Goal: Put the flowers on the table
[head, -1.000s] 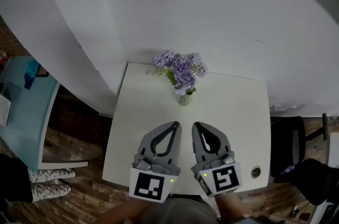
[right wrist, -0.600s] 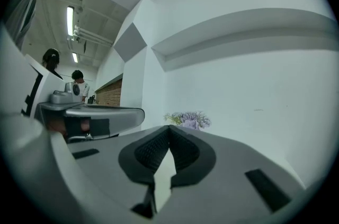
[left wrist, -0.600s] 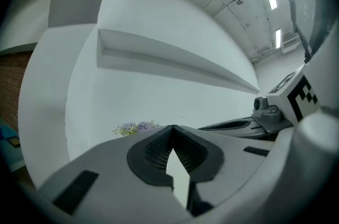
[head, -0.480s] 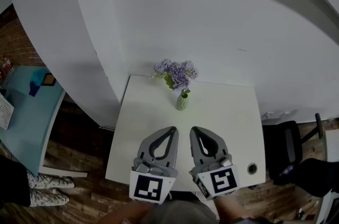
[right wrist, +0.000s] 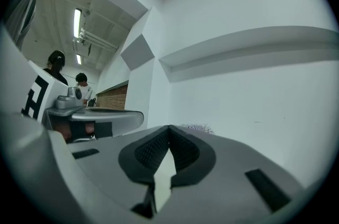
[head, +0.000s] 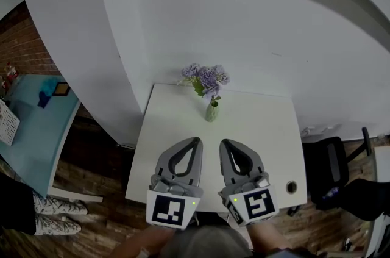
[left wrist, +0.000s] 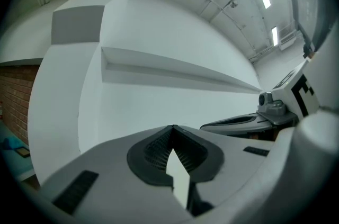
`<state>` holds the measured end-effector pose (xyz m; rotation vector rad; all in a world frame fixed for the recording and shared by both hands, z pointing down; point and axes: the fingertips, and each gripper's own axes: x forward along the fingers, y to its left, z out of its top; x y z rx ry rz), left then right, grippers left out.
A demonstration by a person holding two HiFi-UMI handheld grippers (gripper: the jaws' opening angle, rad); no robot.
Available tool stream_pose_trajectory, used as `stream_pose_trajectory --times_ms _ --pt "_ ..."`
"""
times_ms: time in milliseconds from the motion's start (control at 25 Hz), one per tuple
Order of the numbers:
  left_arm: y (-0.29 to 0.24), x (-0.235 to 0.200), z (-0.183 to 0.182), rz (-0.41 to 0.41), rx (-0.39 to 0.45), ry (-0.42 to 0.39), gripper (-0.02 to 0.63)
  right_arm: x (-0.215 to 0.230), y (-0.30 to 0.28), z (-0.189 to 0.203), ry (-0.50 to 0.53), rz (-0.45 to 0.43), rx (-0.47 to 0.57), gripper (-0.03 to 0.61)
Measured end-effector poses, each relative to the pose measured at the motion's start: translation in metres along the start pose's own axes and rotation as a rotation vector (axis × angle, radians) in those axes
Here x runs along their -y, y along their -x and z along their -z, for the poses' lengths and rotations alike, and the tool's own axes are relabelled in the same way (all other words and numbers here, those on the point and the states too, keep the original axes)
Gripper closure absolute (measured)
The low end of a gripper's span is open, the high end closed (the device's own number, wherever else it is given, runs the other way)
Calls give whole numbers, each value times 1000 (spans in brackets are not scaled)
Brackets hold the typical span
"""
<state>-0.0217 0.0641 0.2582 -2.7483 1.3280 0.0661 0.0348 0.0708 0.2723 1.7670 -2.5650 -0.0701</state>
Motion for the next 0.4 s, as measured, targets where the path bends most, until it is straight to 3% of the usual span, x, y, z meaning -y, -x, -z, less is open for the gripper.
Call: stream_pose_trajectory --times_ms 400 --pt "13 0 -9 -1 19 -8 606 -9 5 -12 17 -6 25 572"
